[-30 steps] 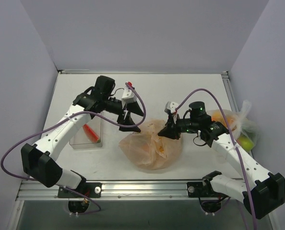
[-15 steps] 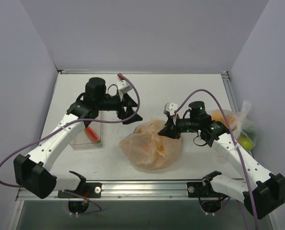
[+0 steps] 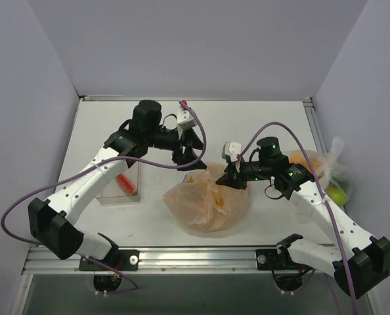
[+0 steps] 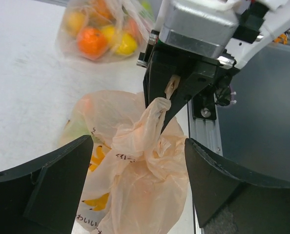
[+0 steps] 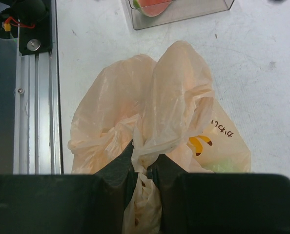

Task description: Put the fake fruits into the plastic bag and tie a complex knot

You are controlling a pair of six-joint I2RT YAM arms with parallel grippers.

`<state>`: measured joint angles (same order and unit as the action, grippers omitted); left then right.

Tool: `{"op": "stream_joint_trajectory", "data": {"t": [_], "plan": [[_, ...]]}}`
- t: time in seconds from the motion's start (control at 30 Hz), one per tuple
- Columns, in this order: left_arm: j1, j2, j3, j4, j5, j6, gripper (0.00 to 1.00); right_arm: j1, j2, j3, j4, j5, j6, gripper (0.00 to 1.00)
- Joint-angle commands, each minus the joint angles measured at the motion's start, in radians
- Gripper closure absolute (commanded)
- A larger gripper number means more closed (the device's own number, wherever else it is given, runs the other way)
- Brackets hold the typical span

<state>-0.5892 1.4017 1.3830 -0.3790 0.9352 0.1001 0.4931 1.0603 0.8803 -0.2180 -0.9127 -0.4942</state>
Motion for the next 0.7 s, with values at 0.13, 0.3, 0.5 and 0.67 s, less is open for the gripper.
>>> {"op": "stream_joint_trajectory", "data": {"t": [0.13,0.3,0.5,0.67], "plan": [[-0.081,0.104,0.041,0.005,0.036,0.023,0.25,0.018,0.007,0.046,-0.012,-0.008,-0.044,1.0],[-0.089,0.121,0.027,0.026,0.028,0.026,0.48,0.019,-0.008,0.029,-0.018,0.003,-0.055,1.0],[-0.031,0.082,-0.013,0.071,0.082,0.007,1.0,0.009,-0.008,-0.012,-0.018,0.035,-0.064,0.92],[0.012,0.039,-0.051,0.066,0.096,0.02,1.0,-0.014,0.013,-0.035,0.003,0.035,-0.055,0.75]]}}
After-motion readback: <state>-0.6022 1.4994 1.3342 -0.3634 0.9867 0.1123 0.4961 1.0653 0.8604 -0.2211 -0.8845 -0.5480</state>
